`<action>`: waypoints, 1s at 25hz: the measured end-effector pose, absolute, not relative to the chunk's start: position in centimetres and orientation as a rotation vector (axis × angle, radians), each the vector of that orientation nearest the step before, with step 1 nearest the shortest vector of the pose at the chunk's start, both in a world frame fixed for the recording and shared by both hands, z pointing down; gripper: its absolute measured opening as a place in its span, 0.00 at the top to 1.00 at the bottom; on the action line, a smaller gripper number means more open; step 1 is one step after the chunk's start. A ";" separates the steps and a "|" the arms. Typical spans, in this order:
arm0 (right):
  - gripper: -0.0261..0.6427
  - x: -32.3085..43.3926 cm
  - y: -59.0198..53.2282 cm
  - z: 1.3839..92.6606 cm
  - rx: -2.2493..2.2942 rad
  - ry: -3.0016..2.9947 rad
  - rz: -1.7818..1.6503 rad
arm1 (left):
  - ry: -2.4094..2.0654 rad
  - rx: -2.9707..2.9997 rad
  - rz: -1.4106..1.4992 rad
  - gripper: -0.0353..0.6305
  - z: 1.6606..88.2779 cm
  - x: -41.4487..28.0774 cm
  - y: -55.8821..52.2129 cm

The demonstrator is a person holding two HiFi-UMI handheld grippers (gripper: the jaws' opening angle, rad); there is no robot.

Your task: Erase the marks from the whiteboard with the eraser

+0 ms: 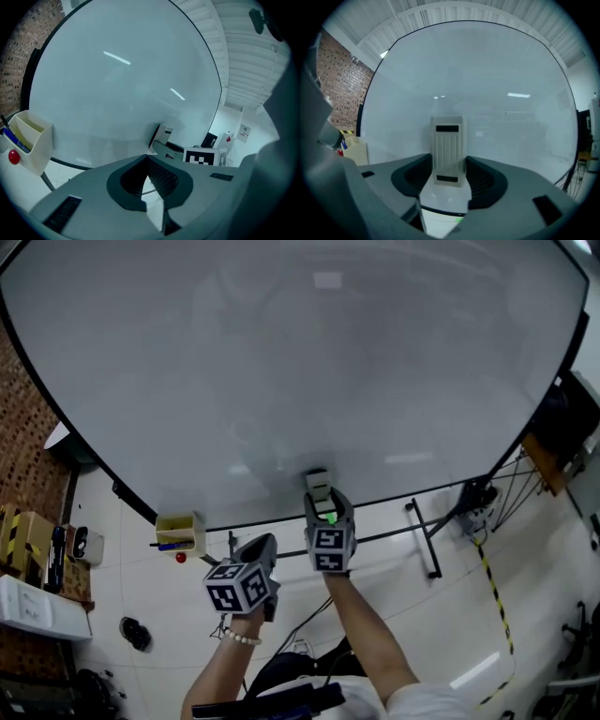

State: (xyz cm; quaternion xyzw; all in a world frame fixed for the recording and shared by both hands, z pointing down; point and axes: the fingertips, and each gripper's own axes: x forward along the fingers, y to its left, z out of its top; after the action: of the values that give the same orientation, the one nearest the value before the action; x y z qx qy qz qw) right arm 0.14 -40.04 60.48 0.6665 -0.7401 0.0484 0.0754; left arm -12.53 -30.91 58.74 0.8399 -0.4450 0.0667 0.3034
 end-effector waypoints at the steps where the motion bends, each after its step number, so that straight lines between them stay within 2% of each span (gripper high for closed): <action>1: 0.57 0.9 -40.0 60.4 2.006 -2.220 0.149 | -1.171 2.229 0.177 0.97 58.8 -11.8 -31.0; 17: 0.57 19.0 -39.4 58.4 1.993 -2.305 0.154 | -1.176 2.186 0.121 0.97 58.3 6.3 -31.9; 25: 0.57 31.2 -39.5 58.4 1.983 -2.304 0.137 | -1.178 2.167 0.120 0.97 58.9 18.1 -32.2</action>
State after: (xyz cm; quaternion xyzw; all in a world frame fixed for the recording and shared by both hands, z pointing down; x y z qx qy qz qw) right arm 31.24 -39.53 58.40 0.6508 -0.7563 0.0451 0.0493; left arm 18.07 -32.19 58.93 0.8285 -0.4503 0.0459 0.3296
